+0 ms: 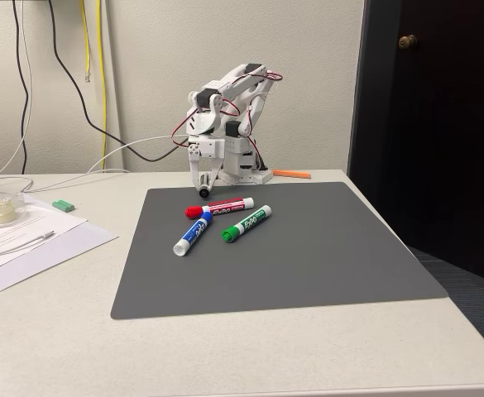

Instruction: Pick up the black marker.

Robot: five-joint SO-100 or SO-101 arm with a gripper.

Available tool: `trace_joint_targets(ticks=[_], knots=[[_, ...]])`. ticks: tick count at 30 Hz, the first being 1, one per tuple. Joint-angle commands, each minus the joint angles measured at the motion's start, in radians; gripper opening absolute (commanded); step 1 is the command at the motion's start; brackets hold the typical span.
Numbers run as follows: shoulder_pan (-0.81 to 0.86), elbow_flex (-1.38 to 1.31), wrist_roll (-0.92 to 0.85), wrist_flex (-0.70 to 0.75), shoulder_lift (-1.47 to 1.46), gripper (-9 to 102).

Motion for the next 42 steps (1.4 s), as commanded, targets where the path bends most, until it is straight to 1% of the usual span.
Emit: trace_joint_targets(ticks=[1, 10, 15, 17, 23, 25, 27, 30, 31, 32, 35, 39, 42], knots=[[-0.009, -0.078, 0.006, 0.043, 0.018, 0], [-0.052, -0.282, 0.038, 0.227, -0.008, 0], [-0.074, -0.449, 0.072, 0.350, -0.098, 0], [-0.080, -0.476, 0.081, 0.368, -0.121, 0], [-0.067, -0.374, 0.060, 0.275, -0.114, 0], [-0.071, -0.356, 0.055, 0.259, -0.110, 2], [-0.083, -0.356, 0.069, 0.268, -0.115, 7], [-0.110, -0.342, 0.092, 0.275, -0.135, 23], [-0.118, -0.341, 0.095, 0.270, -0.146, 27], [-0.123, -0.339, 0.095, 0.265, -0.158, 29], [-0.123, -0.327, 0.091, 0.236, -0.181, 30], [-0.141, -0.233, 0.089, 0.124, -0.179, 33], [-0.135, -0.204, 0.080, 0.080, -0.183, 33]])
